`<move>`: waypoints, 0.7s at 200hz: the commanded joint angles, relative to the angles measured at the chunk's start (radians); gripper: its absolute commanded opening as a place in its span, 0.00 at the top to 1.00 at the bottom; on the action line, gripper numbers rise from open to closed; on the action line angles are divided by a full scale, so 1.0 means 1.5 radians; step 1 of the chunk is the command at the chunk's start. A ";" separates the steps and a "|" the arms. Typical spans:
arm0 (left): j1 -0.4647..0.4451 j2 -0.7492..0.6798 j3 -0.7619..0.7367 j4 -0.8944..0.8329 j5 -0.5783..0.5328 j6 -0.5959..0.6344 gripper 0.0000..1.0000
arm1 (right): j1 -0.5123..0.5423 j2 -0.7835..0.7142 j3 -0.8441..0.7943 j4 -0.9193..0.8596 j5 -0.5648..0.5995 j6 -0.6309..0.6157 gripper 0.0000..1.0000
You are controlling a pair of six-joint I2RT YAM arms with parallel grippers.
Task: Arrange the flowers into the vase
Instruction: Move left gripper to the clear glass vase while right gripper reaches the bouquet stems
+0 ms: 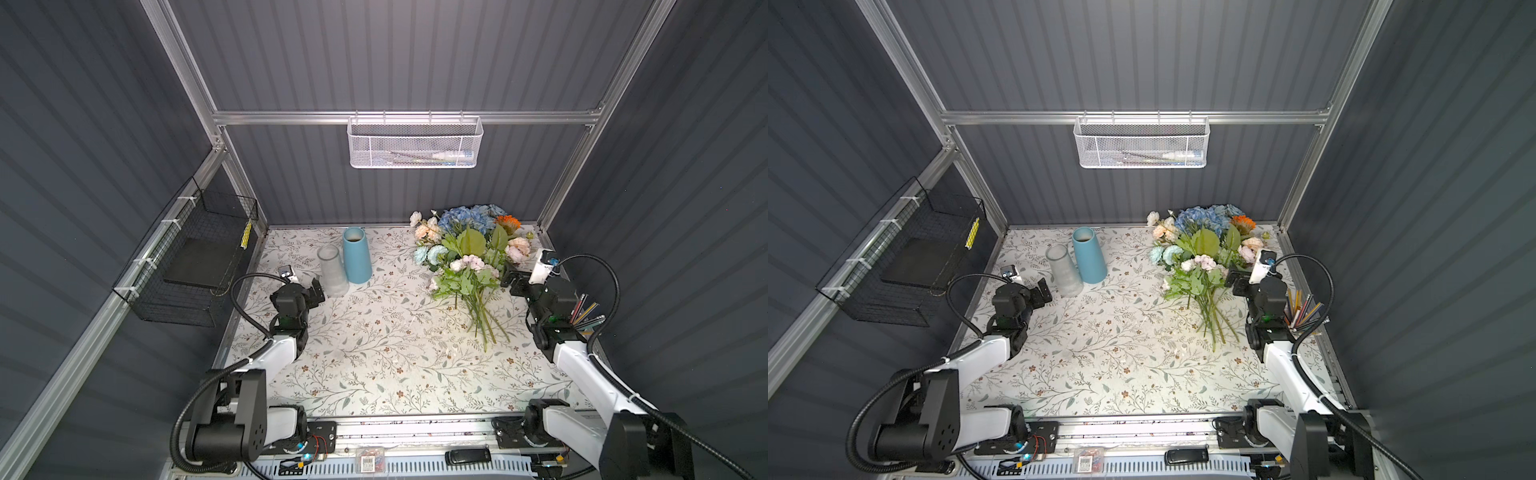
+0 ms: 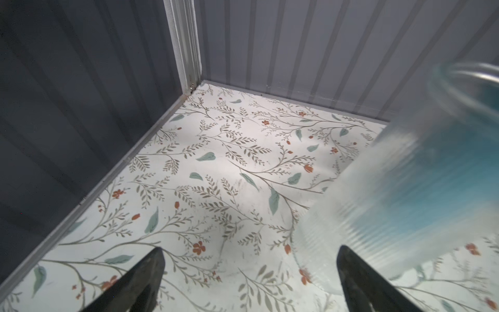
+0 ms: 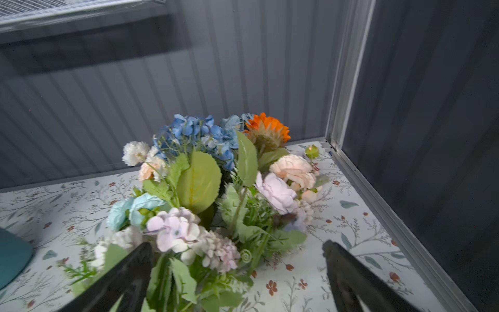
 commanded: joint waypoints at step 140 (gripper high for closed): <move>-0.110 0.110 0.144 0.020 -0.042 0.064 0.01 | 0.226 0.058 0.110 -0.162 -0.029 0.050 0.01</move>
